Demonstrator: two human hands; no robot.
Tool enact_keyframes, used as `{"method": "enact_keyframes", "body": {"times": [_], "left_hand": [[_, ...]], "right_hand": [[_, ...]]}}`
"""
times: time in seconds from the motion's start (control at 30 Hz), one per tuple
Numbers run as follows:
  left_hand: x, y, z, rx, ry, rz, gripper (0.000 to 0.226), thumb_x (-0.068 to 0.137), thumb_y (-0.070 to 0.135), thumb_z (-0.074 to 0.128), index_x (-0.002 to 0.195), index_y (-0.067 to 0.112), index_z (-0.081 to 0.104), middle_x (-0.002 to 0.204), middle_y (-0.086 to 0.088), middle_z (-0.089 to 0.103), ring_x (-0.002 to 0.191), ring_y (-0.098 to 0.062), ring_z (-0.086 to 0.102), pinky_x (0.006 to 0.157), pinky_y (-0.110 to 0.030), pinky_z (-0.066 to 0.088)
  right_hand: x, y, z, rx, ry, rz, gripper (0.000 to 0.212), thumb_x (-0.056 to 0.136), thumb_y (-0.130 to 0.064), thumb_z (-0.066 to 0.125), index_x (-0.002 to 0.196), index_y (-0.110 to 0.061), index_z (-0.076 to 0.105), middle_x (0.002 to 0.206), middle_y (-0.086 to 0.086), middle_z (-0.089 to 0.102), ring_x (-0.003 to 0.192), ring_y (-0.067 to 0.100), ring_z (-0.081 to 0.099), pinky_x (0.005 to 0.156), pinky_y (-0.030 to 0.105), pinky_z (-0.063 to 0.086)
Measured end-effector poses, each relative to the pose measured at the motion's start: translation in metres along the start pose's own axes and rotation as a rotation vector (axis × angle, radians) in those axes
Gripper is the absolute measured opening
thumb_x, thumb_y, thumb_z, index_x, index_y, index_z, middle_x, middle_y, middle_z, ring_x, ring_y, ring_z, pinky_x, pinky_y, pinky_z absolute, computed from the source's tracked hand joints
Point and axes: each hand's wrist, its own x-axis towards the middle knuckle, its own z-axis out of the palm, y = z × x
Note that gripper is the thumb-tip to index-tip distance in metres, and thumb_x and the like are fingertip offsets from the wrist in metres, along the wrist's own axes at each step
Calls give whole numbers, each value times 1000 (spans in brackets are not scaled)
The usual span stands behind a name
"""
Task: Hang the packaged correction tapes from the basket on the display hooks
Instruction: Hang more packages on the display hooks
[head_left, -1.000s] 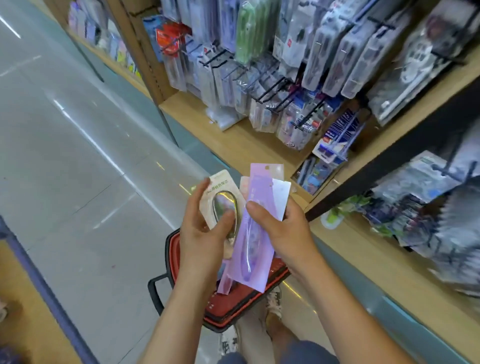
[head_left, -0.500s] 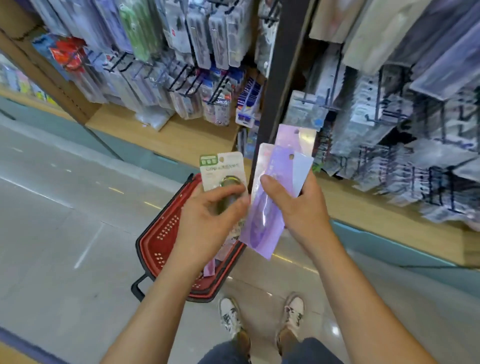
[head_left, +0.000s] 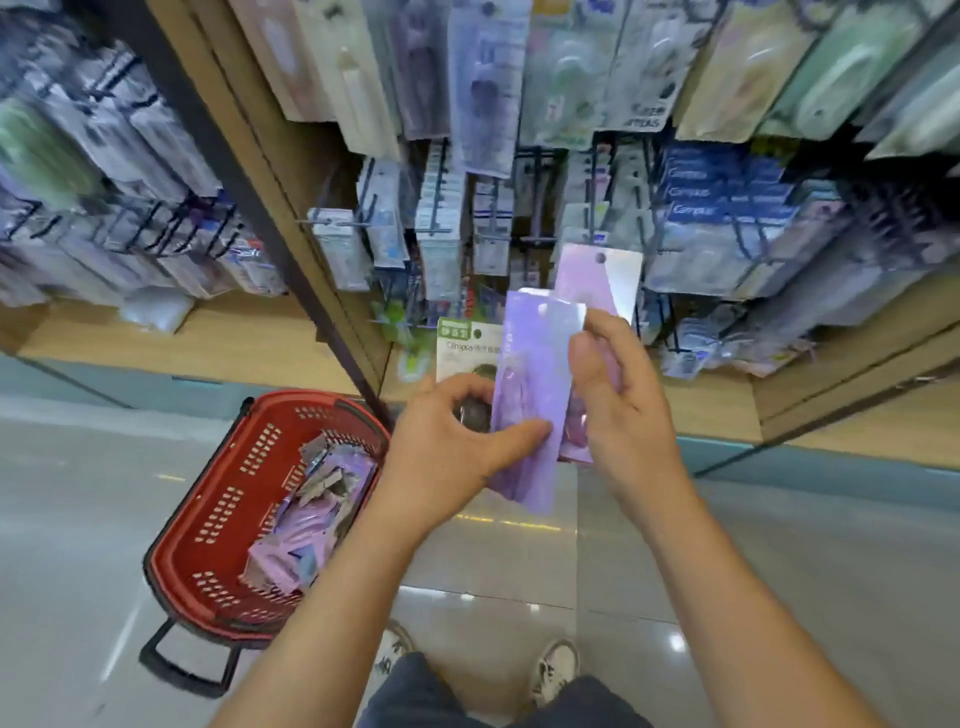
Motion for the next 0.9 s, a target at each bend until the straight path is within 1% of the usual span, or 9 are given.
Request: {"method": "enact_keyframes", "body": {"times": [0.17,0.27,0.37,0.43,0.47,0.57,0.67,0.77,0.9], "left_hand": [[3,37,51,-360,-27,-123,20,71,21,86,78,13,69,66,6,69,57,-7,59,59,-25,48],[15,54,67,-428,-11,-133,18,66,27,74,78,19,62,58,11,63,51,-7,54,54,-24,45],[32,72,80,-408,-80,-106,19,68,18,70,82,20,57,58,9,57,46,-7,47,45,-20,42],[43,84,89,-383,-150,-62,31,69,14,70,95,23,57,75,1,61,56,-12,53,47,-23,47],[50,87,94,-366,-182,-17,42,66,15,69,104,27,55,87,0,64,66,-13,58,54,-25,51],[69,98,106,-356,-237,109,76,63,18,74,127,46,43,122,12,61,104,-4,62,89,-31,53],[84,116,117,-344,-298,228,93,73,31,84,137,63,24,152,25,34,137,-1,41,113,-39,37],[88,140,126,-335,-351,328,62,90,30,66,136,54,33,141,41,39,134,11,38,113,-23,34],[90,164,134,-361,-331,366,25,102,33,44,120,32,61,120,22,67,116,1,59,97,-16,44]], "right_hand": [[3,-24,-87,-50,77,-123,20,94,2,59,105,-13,54,108,-9,54,84,-21,51,69,-1,39],[10,-29,-125,-134,78,-126,48,90,2,66,124,-23,43,125,-19,45,92,-26,49,77,0,41],[21,-26,-152,-62,126,-55,88,78,-9,79,138,-49,30,146,-21,42,128,-5,49,105,23,45],[30,-30,-161,87,171,29,97,70,-11,85,136,-59,34,144,-2,54,127,19,57,103,48,49],[35,-34,-165,164,202,78,95,67,-9,86,138,-52,40,136,4,61,116,27,64,94,53,54],[49,-55,-173,356,175,185,62,69,-6,76,128,-11,58,95,10,73,72,25,70,62,38,59],[61,-65,-180,416,109,194,54,64,-12,82,115,-4,65,89,13,72,71,25,68,64,34,57],[71,-71,-184,503,132,185,55,63,-23,75,115,-7,66,92,12,72,74,23,69,65,33,57],[84,-80,-192,548,109,145,44,64,-22,76,106,-14,70,93,10,74,73,22,70,65,32,58]]}}
